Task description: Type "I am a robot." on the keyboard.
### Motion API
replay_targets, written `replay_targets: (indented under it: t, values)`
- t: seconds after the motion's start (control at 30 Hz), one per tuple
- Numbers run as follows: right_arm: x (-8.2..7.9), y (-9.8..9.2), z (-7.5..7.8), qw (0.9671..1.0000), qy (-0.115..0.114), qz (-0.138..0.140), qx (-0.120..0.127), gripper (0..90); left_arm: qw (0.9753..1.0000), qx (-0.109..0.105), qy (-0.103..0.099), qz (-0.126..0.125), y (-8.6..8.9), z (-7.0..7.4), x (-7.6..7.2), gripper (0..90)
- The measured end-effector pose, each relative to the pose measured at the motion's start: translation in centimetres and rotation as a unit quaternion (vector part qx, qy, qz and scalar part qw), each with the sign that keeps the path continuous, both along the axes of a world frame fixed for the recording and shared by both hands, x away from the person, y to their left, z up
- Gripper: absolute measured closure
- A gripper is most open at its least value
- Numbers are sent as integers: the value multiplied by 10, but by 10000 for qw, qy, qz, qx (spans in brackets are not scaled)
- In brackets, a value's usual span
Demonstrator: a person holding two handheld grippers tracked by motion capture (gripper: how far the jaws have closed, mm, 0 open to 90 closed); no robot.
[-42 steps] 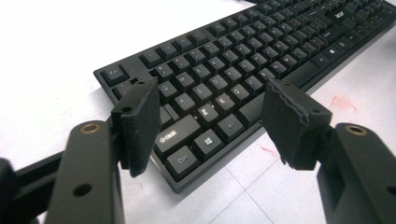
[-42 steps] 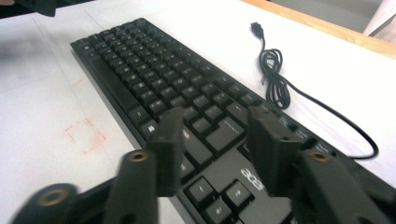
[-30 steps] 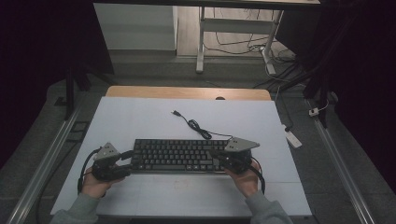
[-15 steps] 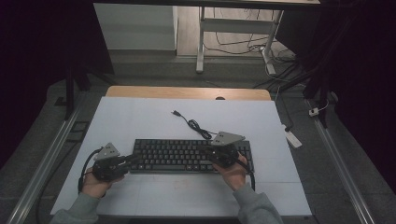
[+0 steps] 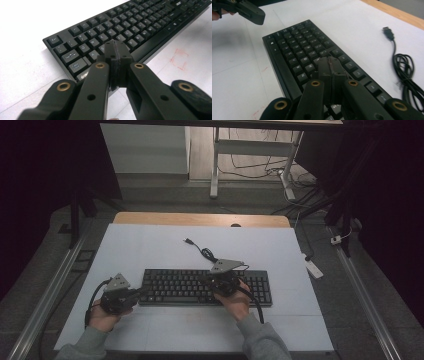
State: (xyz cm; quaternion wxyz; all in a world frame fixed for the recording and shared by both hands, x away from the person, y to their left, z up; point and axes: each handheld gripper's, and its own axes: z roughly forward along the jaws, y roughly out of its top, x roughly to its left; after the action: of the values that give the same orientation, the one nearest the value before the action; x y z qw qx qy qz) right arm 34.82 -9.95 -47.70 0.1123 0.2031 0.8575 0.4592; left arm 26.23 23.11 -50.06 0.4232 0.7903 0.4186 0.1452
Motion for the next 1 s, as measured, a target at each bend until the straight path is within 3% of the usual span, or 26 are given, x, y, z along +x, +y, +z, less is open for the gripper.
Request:
replay_targets:
  t: [0.5,0.77,1.0]
  values:
    - [12,17,-15,9995,125,160,-230,884,9987,438,148,224,-6,-16,13,888]
    - [16,22,-20,9993,161,167,-289,891,9977,528,272,319,-3,-25,17,887]
    - [20,26,-23,9990,142,152,-385,894,9974,584,259,336,-6,-29,21,887]
